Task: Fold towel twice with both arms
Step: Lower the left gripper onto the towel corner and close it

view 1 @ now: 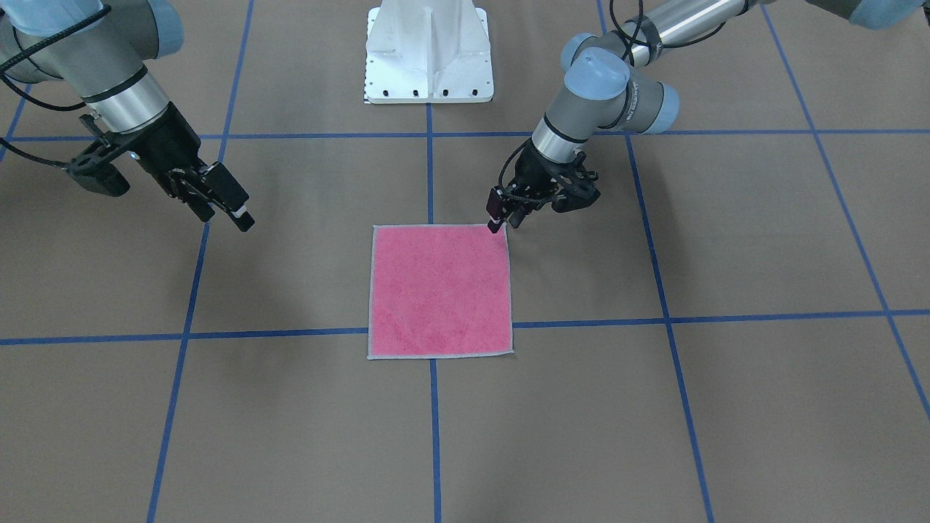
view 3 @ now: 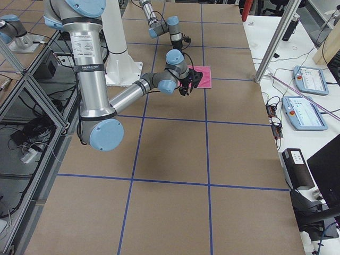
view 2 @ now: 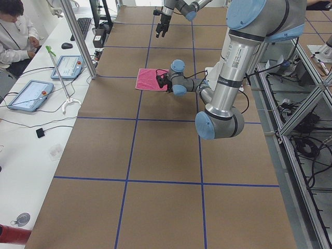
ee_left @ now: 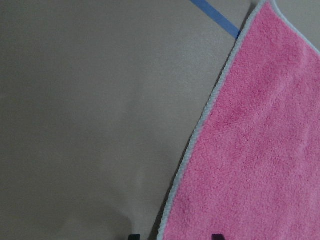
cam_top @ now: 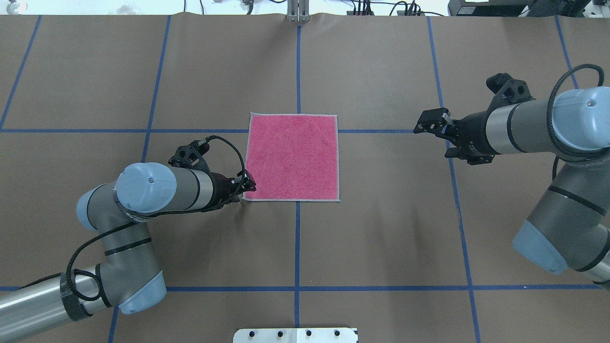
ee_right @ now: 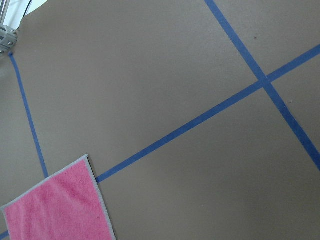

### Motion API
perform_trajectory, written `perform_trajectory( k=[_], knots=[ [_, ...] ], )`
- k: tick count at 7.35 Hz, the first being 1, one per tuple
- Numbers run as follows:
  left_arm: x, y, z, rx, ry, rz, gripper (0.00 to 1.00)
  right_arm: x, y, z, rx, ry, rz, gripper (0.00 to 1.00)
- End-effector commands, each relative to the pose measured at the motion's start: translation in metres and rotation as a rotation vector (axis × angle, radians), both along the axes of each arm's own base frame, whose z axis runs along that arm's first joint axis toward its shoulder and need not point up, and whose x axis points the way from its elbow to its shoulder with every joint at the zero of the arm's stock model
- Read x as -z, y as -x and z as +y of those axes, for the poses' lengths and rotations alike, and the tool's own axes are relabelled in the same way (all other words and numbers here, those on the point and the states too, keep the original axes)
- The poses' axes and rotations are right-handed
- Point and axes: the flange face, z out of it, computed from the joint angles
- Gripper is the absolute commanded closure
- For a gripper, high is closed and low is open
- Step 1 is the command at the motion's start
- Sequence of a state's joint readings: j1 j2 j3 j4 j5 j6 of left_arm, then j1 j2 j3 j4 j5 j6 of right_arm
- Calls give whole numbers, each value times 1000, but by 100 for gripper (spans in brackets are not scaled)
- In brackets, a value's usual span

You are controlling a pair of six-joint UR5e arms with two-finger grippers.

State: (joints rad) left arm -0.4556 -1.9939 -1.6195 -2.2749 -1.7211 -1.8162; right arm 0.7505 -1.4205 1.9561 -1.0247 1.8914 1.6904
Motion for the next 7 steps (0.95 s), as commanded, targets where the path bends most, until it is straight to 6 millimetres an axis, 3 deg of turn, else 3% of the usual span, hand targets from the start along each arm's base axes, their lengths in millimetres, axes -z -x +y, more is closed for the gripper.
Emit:
perform_trajectory(
  k=[1,7],
  knots=[
    [1,0,0,0,0,1,43,0,0,0,0,0,0,0],
    [1,-2,0,-2,0,1,52,0,1,1,2,0,0,0]
  ],
)
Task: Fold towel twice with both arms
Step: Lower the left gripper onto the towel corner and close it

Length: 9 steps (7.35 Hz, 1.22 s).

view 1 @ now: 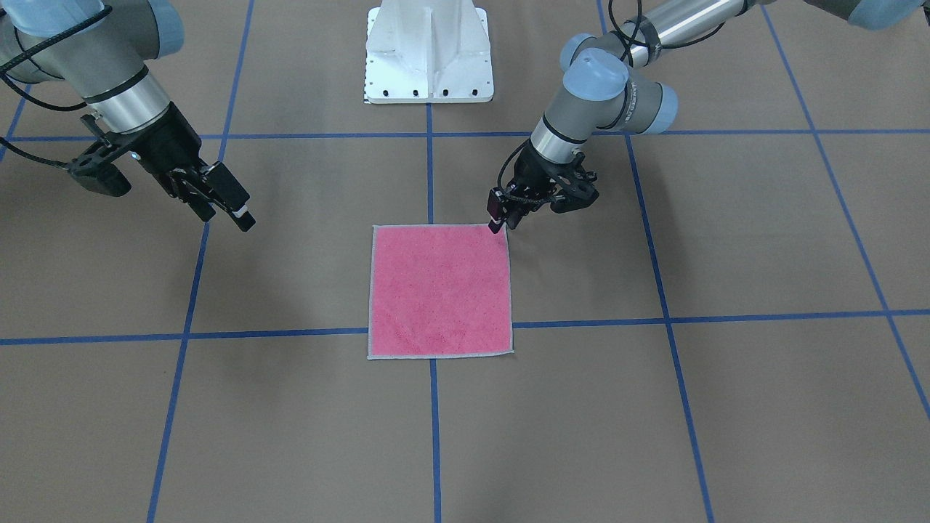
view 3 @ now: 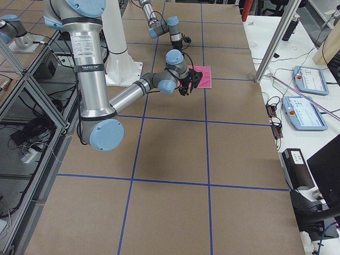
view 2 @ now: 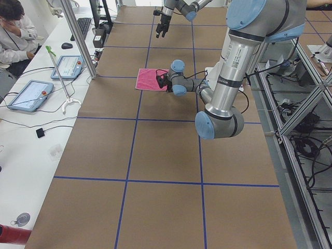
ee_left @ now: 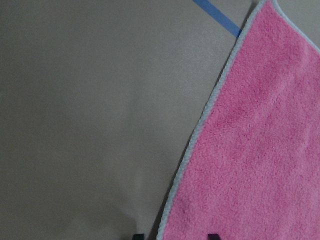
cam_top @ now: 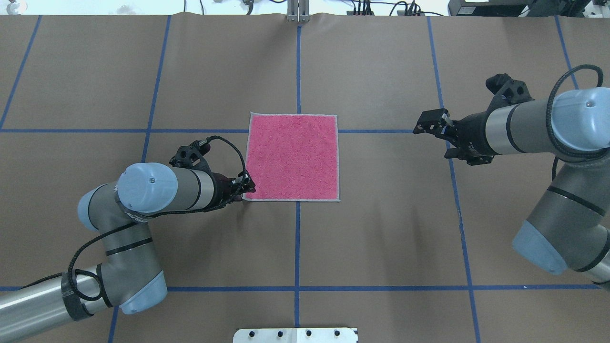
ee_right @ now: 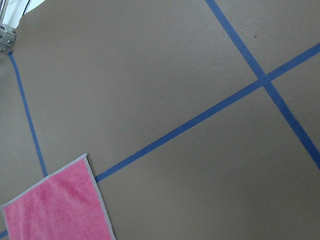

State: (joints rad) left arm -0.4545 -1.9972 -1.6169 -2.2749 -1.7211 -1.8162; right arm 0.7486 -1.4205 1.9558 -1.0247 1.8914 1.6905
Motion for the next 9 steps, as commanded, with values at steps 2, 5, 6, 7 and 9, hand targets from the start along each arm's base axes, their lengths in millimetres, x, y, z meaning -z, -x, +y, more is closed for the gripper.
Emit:
perform_trajectory(
  k=[2,5,6,7,9],
  knots=[
    [0,0,0,0,0,0,55,0,1,1,2,0,0,0],
    [-1,0,0,0,1,-1,56,0,1,1,3,0,0,0],
    [-2,-2,3,-5,1,-3,57,0,1,1,3,0,0,0],
    [-2,-3,4,-8,1,-3,60,0,1,1,3,0,0,0],
    [-2,-3,4,-8,1,-3,65,0,1,1,3,0,0,0]
  ],
)
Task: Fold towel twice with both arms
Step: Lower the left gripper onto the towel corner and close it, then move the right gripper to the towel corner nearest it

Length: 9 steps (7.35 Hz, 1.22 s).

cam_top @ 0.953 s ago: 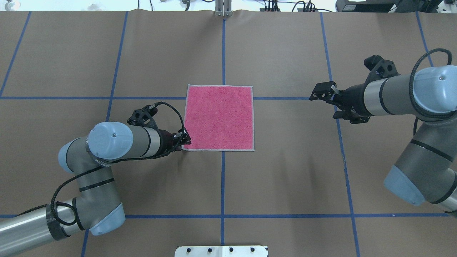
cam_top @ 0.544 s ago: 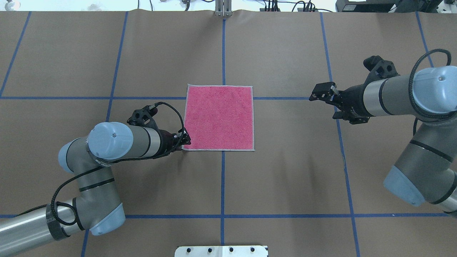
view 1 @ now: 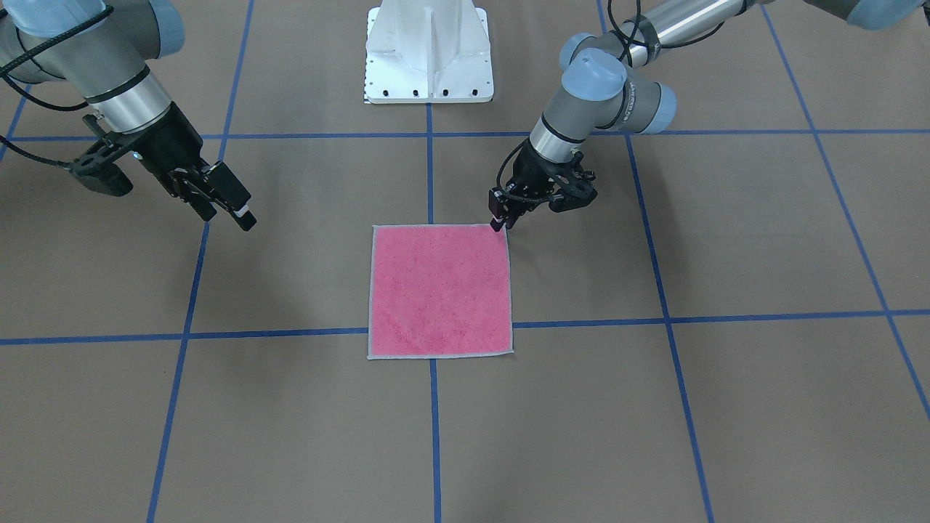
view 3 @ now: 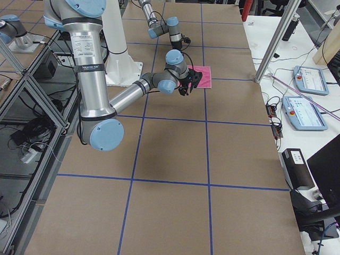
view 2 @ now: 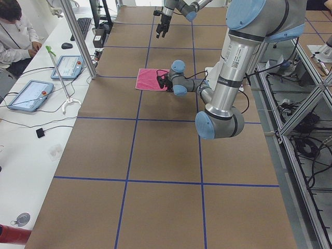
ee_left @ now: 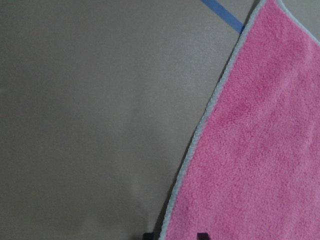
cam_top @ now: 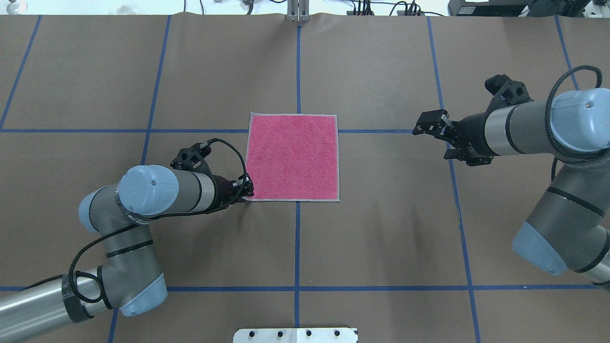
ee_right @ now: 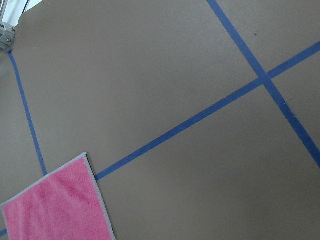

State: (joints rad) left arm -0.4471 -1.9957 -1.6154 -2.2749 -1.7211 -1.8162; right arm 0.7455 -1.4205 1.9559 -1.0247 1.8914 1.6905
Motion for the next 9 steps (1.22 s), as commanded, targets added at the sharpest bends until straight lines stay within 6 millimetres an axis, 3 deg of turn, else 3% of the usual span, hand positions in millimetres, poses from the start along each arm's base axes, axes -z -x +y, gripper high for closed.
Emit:
perform_trajectory(
  k=[1,4,5,7,9],
  knots=[
    [0,0,0,-1,0,0,69,0,1,0,2,0,0,0],
    [0,0,1,-1,0,0,84,0,1,0,-2,-2,2,0],
    [1,1,1,-1,-1,3,100,0,5,3,1,-4,4,0],
    [5,3,2,-1,-5,10,100,0,16,11,8,-13,10,0],
    [10,5,2,1,-9,19,100,11,48,27,-26,9,-8,1]
  ],
)
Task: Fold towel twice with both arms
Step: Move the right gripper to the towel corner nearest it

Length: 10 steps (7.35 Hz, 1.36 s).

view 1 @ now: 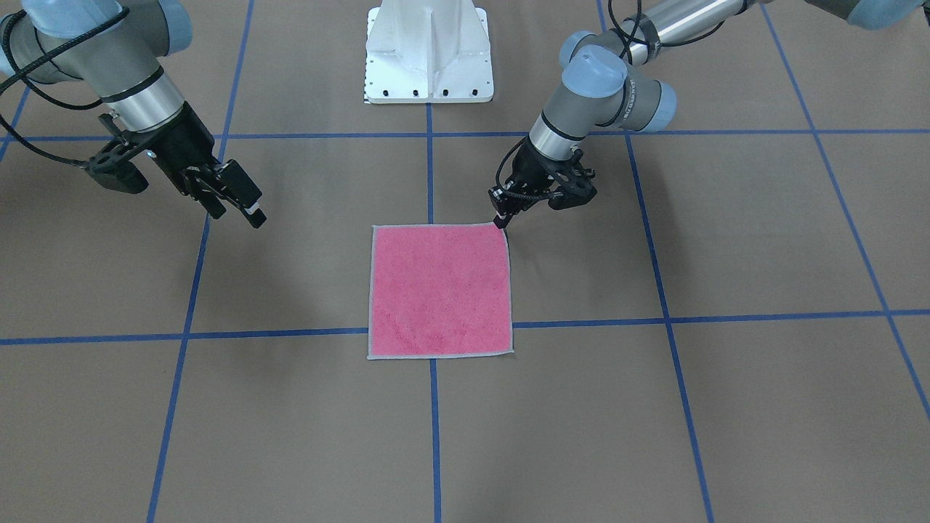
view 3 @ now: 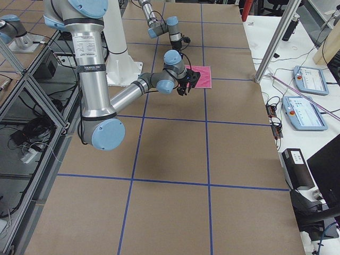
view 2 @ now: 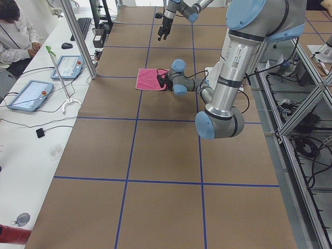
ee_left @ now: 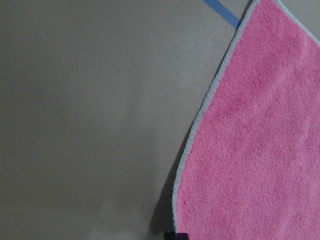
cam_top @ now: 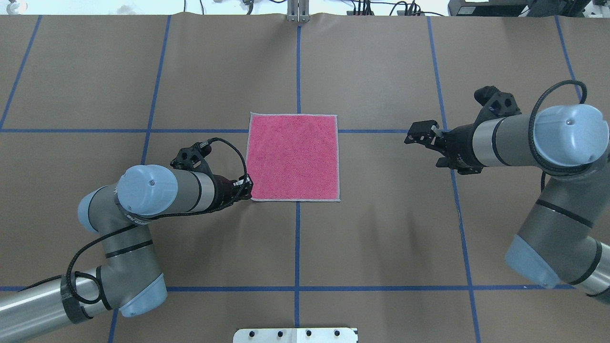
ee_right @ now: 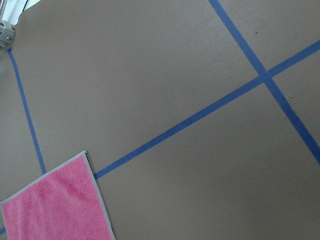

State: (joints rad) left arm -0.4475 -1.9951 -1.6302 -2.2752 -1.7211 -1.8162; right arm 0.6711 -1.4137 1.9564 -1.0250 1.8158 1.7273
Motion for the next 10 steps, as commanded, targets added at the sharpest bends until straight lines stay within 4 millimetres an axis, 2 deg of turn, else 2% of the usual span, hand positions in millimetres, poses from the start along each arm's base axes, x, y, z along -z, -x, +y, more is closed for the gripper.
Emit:
perform_trajectory(
  k=[1,3,4,5,6,7,8,10],
  knots=[
    [3,1,1,-1,-3,6,100,14,40,21,-41,48,-32,2],
    [2,1,0,0,-2,5,100,36,92,29,-99,179,-62,9],
    [3,1,0,-1,-2,6,100,62,114,34,-93,213,-40,9],
    [3,1,0,-1,-2,6,100,65,137,53,-106,223,-20,9],
    [3,1,1,-2,-2,7,100,63,148,59,-113,215,-9,10],
    [2,1,0,-2,-1,5,100,63,158,57,-131,250,-16,28],
    [1,1,1,-2,-1,4,100,65,168,53,-135,259,-13,32],
    [1,0,1,-5,1,3,100,60,177,49,-138,263,2,32]
  ],
)
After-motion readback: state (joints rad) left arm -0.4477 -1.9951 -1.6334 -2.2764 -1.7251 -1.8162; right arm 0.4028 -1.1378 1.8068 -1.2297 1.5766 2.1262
